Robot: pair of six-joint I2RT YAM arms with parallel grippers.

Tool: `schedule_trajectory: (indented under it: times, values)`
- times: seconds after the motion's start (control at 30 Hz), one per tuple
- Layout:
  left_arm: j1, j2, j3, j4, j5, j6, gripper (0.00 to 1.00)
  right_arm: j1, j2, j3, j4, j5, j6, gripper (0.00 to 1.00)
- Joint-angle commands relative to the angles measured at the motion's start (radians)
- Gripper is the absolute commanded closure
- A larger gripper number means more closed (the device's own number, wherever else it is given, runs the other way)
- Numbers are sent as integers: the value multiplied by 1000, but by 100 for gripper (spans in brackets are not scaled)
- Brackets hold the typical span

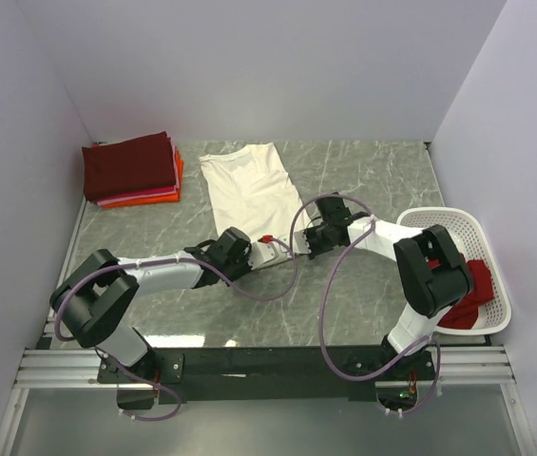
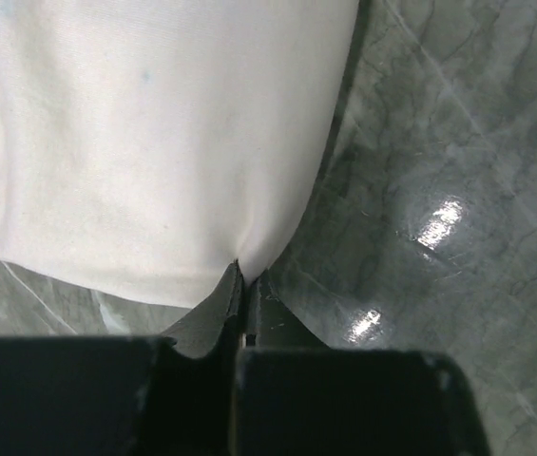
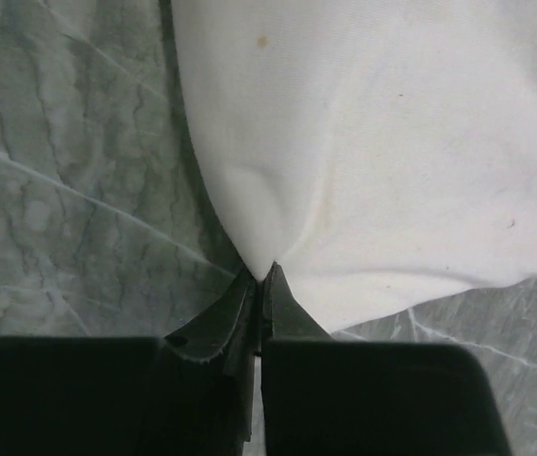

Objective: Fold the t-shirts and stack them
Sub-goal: Fold the tshirt

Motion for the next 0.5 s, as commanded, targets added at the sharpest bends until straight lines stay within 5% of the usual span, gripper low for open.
schedule_trajectory:
  times: [0.0, 0.17, 0.47]
  values:
    - [0, -32, -14, -11, 26, 16, 100, 3, -49, -19, -25, -34, -12, 99]
    - [-29, -157, -42, -94, 177, 6, 100, 0, -173, -108, -146, -89, -20, 100]
    - [-211, -263, -52, -209, 360, -97, 100, 1, -641, -344, -398, -166, -6, 100]
